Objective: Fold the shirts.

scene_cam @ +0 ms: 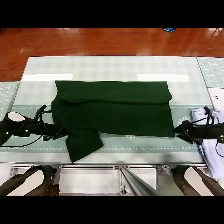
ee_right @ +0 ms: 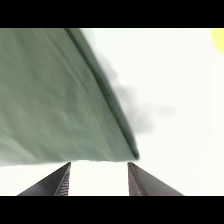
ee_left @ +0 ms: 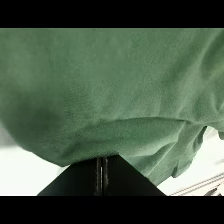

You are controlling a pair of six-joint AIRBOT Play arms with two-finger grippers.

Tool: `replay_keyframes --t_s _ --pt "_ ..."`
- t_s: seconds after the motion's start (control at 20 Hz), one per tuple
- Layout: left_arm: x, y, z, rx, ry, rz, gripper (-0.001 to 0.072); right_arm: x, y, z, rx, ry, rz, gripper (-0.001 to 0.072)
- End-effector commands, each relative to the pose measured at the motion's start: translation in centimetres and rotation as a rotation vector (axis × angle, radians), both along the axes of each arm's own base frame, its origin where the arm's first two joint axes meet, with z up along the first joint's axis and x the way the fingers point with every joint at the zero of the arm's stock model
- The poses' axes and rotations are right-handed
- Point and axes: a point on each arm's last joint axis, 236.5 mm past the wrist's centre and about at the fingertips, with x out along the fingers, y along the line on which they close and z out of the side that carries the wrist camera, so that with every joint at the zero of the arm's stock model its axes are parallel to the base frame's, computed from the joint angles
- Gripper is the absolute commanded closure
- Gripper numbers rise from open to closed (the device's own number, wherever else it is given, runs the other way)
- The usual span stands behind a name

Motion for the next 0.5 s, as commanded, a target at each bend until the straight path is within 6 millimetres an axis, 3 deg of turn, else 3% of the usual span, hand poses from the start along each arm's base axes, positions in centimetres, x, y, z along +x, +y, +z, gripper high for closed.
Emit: replay_keyframes --t_s 0.0,0.2,0.4,0.45 --pt "-0.1 -0.4 0.4 -0.02 0.006 -0.004 0.069 -1.7 0.7 -1.6 0.019 0.079 0.0 0.0299" --pt "0.0 -0.4 0.4 -0.018 0.005 -0.003 0.069 0.9 0.5 -2.5 0.043 0.028 -0.082 0.0299" --pt "0.2 -0.2 0.3 -0.012 -0.003 0.002 0.0689 5.2 0.7 -2.2 0.11 -0.096 -0.174 0.032" --pt "0.3 -0.2 0.2 -0.008 -0.007 0.005 0.069 5.6 0.7 -2.1 0.12 -0.101 -0.174 0.0399"
